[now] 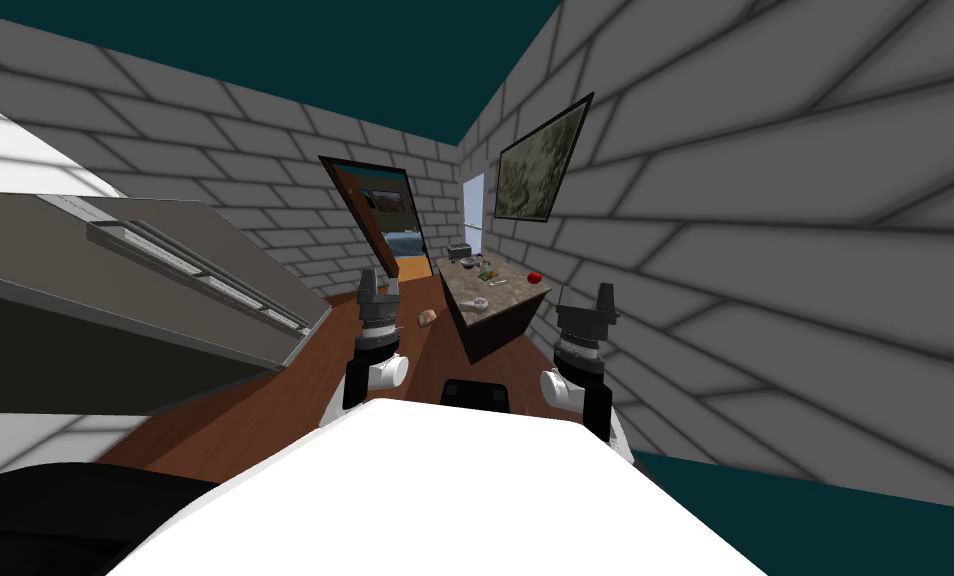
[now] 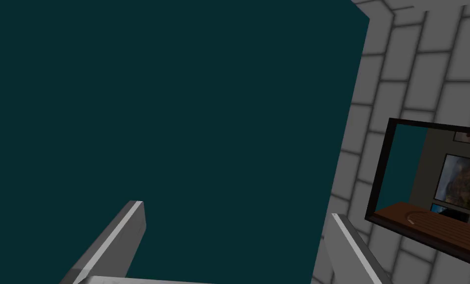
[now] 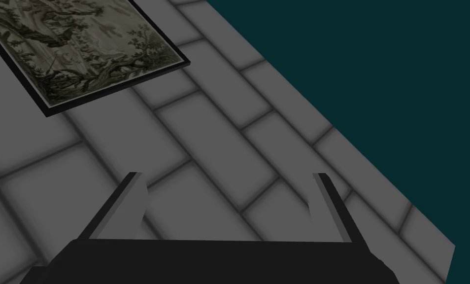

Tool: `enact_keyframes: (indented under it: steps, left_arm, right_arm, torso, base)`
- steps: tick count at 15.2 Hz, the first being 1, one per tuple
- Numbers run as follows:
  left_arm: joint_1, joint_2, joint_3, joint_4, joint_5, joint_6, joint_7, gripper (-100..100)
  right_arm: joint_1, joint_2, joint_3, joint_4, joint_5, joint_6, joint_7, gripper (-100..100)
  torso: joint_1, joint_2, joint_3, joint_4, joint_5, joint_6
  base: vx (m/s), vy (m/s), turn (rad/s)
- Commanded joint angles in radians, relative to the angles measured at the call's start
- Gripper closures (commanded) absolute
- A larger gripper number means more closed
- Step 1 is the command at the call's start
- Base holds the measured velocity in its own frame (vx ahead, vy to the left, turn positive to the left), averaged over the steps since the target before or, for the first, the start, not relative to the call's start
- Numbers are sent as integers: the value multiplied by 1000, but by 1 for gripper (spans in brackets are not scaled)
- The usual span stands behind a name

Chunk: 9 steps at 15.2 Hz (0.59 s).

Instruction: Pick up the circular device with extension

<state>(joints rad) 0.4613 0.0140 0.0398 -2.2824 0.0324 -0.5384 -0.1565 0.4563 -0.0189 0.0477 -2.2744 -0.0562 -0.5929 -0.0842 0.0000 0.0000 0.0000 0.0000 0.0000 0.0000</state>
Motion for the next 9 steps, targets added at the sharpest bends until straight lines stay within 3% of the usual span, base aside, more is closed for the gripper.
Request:
enact_keyframes:
  steps: [1, 3, 4, 6, 9]
  left_arm:
    - [-4, 31, 2, 6, 7, 18, 4, -100]
    - [-14, 79, 6, 19, 22, 59, 14, -100]
    - [-14, 79, 6, 19, 22, 59, 14, -100]
    - [-29, 131, 12, 39, 46, 111, 29, -100]
    - [-39, 158, 16, 51, 61, 161, 39, -100]
  right_arm:
    - [0, 0, 0, 0, 0, 0, 0, 0]
    - [0, 0, 0, 0, 0, 0, 0, 0]
    - [0, 0, 0, 0, 0, 0, 0, 0]
    - [0, 0, 0, 0, 0, 0, 0, 0]
    - [0, 0, 0, 0, 0, 0, 0, 0]
  torso:
    - [0, 0, 0, 0, 0, 0]
    - [-1, 0, 0, 0, 0, 0]
    - [-1, -1, 0, 0, 0, 0]
    - [-2, -1, 0, 0, 0, 0]
    - [-3, -1, -1, 0, -1, 0]
  base:
    - [1, -8, -16]
    - [7, -29, -35]
    - [9, -36, -25]
    - [13, -42, -45]
    - [14, -49, -32]
